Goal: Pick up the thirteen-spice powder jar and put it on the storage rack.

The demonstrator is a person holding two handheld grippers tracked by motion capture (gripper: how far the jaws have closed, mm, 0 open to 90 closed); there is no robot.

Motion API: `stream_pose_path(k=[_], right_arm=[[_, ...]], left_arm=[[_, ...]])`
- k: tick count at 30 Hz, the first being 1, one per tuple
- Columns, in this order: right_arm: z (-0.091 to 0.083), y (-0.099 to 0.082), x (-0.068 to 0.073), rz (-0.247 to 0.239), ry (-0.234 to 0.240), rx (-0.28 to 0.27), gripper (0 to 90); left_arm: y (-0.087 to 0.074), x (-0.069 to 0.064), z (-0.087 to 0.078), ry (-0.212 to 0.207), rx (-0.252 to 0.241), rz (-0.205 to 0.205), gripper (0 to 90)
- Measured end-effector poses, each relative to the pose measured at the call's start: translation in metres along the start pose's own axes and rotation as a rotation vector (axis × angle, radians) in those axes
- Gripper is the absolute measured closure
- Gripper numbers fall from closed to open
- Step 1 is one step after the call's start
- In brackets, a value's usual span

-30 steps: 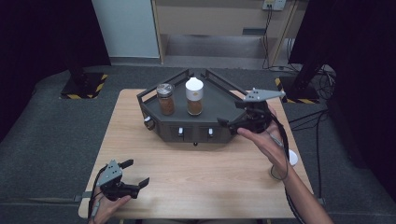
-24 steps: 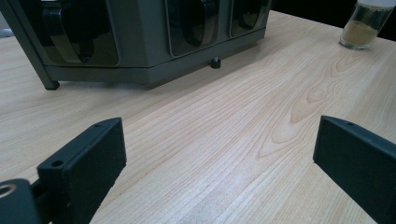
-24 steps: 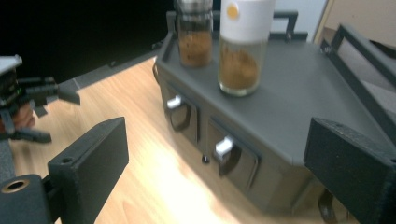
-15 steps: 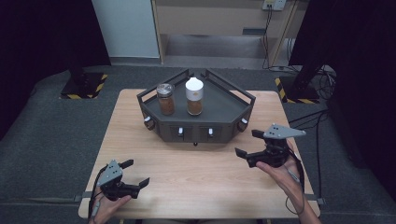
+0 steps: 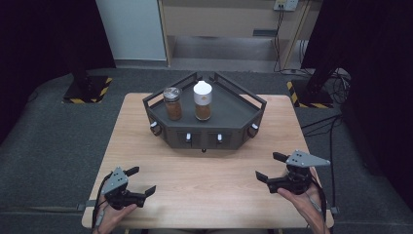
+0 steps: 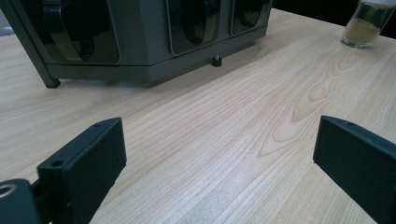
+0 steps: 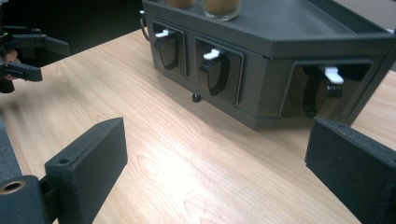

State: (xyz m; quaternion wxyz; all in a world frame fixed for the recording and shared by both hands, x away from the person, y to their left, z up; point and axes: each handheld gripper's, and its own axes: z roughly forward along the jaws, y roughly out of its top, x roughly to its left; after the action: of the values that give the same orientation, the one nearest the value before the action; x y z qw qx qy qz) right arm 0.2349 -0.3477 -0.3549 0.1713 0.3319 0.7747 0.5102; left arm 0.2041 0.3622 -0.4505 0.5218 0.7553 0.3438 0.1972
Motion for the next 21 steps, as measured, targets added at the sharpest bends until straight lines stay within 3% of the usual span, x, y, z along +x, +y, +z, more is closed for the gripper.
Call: stream_pose_path(k=[8, 21], right_arm=[[-0.016, -0.023, 0.005, 0.020, -0.023, -0.027, 6.0], [-0.041, -0.054, 0.025, 0.033, -0.117, -0.051, 6.4]], left_arm=[[0.000, 0.000, 0.000, 0.002, 0.001, -0.001, 1.5], [0.001, -0.001, 0.000, 0.002, 0.008, 0.002, 1.7]])
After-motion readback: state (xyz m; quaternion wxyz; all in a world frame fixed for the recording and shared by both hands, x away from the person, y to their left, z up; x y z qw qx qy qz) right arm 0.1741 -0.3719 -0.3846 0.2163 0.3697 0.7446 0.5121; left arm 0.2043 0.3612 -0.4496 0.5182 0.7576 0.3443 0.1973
